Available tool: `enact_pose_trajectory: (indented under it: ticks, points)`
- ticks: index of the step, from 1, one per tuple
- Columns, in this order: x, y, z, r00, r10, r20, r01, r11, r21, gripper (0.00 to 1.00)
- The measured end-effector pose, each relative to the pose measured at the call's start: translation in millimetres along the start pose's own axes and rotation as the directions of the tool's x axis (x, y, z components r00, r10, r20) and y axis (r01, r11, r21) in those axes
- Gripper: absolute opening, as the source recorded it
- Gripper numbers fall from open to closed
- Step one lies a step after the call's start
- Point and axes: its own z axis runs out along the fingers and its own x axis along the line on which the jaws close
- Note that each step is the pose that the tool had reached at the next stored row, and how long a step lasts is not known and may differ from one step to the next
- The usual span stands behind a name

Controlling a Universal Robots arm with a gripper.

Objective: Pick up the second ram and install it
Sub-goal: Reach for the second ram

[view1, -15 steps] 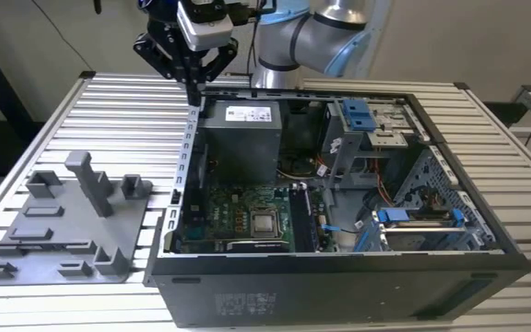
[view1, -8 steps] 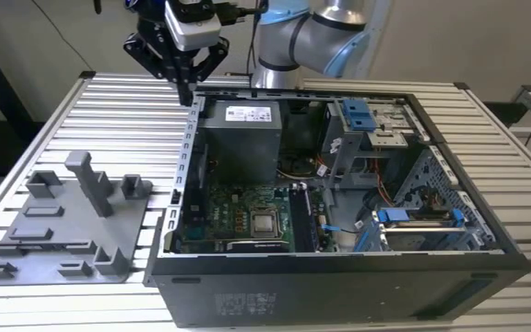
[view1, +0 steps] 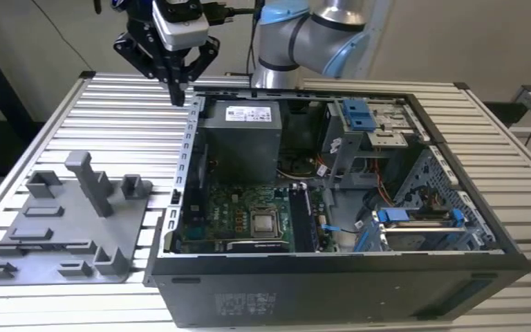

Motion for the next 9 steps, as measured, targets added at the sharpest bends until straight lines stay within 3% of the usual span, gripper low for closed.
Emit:
enact_pose_trajectory:
  ticks: [9]
  points:
    - [11.9,-0.8,-0.1,1.0,0.0,-0.003,0.0,1.0,0.0002,0.11]
